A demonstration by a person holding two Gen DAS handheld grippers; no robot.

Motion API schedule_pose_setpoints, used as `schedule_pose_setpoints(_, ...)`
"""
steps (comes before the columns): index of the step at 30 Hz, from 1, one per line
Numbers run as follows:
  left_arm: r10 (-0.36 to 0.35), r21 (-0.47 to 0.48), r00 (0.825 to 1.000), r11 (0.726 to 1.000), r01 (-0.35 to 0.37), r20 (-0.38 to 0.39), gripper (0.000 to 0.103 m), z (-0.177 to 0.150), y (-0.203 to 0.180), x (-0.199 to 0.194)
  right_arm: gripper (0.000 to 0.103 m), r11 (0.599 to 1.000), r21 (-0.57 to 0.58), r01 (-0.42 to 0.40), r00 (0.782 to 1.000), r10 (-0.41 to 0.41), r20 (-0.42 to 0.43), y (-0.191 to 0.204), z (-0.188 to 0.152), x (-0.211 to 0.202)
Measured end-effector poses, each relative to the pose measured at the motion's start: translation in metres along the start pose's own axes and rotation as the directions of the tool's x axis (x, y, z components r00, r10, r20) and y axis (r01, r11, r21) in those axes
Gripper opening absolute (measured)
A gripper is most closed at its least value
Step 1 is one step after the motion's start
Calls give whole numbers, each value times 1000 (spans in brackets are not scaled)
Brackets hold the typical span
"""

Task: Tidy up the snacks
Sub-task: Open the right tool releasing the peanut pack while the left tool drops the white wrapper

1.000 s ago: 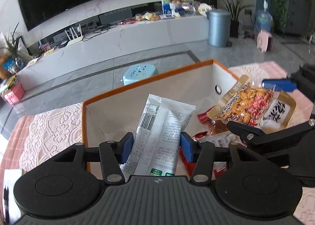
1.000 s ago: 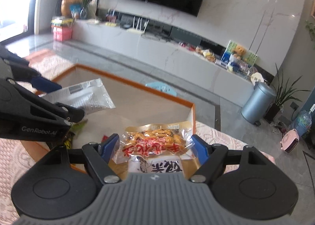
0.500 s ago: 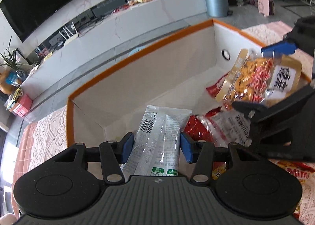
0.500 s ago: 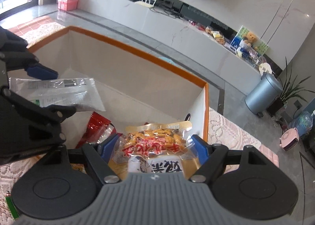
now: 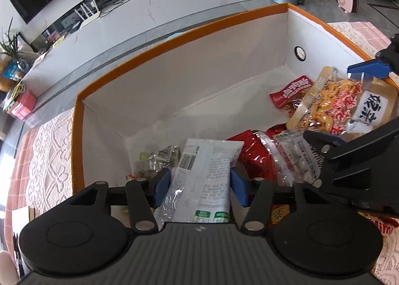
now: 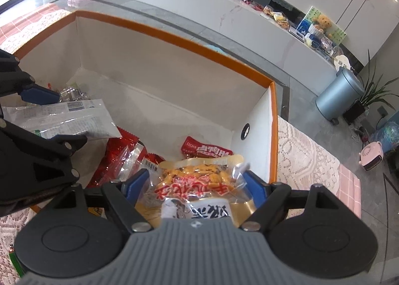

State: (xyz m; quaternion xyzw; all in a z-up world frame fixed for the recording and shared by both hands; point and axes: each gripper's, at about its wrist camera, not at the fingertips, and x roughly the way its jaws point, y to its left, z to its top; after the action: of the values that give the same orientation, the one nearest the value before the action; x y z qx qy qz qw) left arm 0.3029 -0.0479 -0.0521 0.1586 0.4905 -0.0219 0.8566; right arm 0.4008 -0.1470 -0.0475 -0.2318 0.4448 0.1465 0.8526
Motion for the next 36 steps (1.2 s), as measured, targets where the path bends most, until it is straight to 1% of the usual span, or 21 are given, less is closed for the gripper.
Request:
schedule_pose_setpoints(4, 11, -17, 1000, 1000, -11, -5, 69, -1, 3, 0, 81, 1000, -13, 7, 1000, -8, -14, 2, 2, 2)
schedule_pose_setpoints(6, 33, -21, 999, 999, -33, -6, 77, 1, 4, 0, 81, 1000, -13, 11, 1000, -12, -23, 2, 3, 3)
schedule_pose_setpoints(7, 38, -22, 999, 999, -38, -8, 78, 1, 5, 0, 81, 1000, -14, 12, 1000, -12, -29, 3, 4, 3)
schedule_pose_setpoints(11, 46, -26, 999, 999, -46, -11, 81, 1, 7, -3, 87, 1000, -12, 14, 999, -15, -53, 4, 7, 1)
schedule_pose_setpoints(15, 74, -50, 997, 996, -74, 9, 88, 3, 10, -12, 90, 999, -16, 30, 998, -30, -48, 4, 11, -8)
schedule_pose_setpoints(16, 85, -60, 996, 995, -83, 18, 88, 4, 11, -16, 90, 999, -16, 34, 998, -35, -45, 4, 12, -11)
schedule_pose_setpoints(18, 105, -76, 994, 992, -101, 44, 89, 3, 13, -24, 97, 999, -9, 41, 999, -41, -36, 3, 14, -18)
schedule_pose_setpoints(24, 133, -127, 986, 985, -119, 104, 89, 0, 22, -52, 97, 998, 47, 29, 1000, -29, -4, -5, 17, -42)
schedule_pose_setpoints(27, 163, -165, 977, 976, -139, 140, 89, -6, 27, -68, 97, 995, 94, 25, 999, -28, 22, -9, 14, -57)
schedule_pose_setpoints(30, 199, -211, 960, 965, -156, 196, 89, -14, 30, -86, 99, 989, 146, 16, 997, -27, 72, -14, 8, -74)
schedule_pose_setpoints(32, 208, -233, 951, 960, -154, 229, 89, -21, 32, -98, 99, 985, 171, 18, 992, -39, 119, -14, 2, -89)
schedule_pose_setpoints(36, 207, -244, 938, 960, -139, 278, 89, -33, 33, -124, 99, 984, 175, 21, 984, -51, 171, -7, -10, -114)
